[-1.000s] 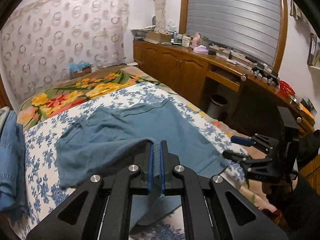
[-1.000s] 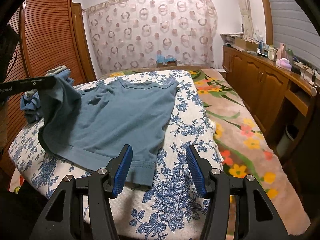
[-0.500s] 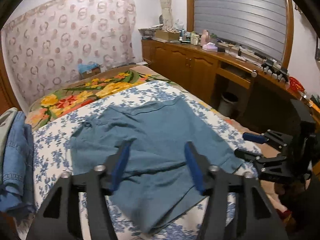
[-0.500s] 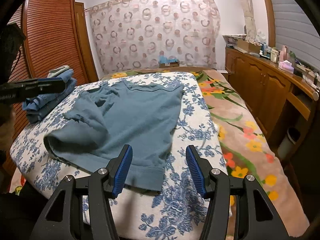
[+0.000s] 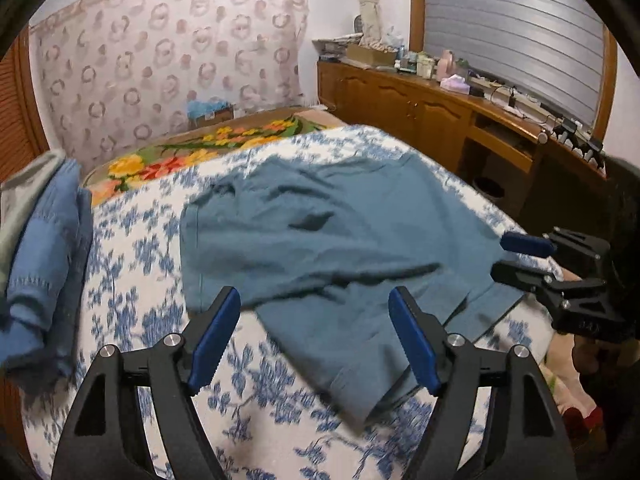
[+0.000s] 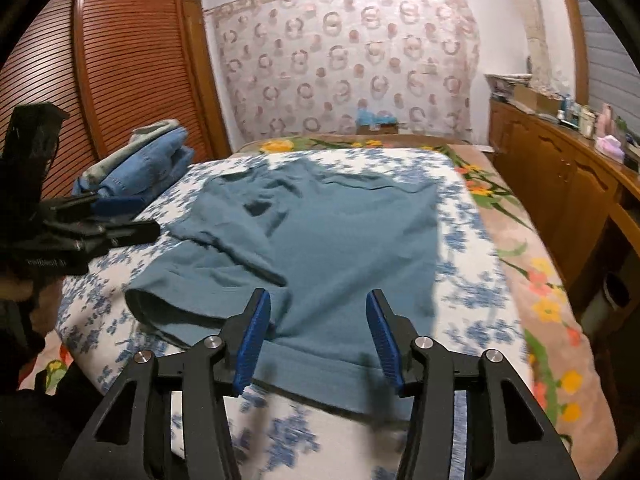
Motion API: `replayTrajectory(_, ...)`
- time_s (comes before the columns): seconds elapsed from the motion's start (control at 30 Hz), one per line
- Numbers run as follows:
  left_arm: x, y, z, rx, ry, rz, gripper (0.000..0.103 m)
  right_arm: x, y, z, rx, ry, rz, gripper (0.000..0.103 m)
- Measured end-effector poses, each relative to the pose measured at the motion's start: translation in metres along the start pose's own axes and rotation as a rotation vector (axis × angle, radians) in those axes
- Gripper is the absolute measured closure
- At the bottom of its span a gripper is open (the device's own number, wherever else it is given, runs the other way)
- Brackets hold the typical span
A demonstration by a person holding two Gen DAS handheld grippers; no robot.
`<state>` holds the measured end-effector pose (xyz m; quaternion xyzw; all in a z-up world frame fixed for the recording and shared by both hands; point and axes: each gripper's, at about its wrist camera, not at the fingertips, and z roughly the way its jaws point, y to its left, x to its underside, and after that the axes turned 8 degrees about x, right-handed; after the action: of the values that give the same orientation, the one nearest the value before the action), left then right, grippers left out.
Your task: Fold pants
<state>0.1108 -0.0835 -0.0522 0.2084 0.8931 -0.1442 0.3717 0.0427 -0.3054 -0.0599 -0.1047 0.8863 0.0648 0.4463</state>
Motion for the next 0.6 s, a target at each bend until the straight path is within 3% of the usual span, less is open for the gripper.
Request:
replayTrajectory(0.13, 0.013, 0.007, 0.001, -0.007, 0.010, -0.025, 0.026, -0.003, 0.003, 0.014, -0.048, 0.024, -0.008, 0.073)
replayTrajectory(0.6, 0.036, 0.019, 0.010, 0.012, 0.030, -0.086, 0.026, -0.011, -0.008, 0.048, -0.075, 0.092, 0.030, 0.078)
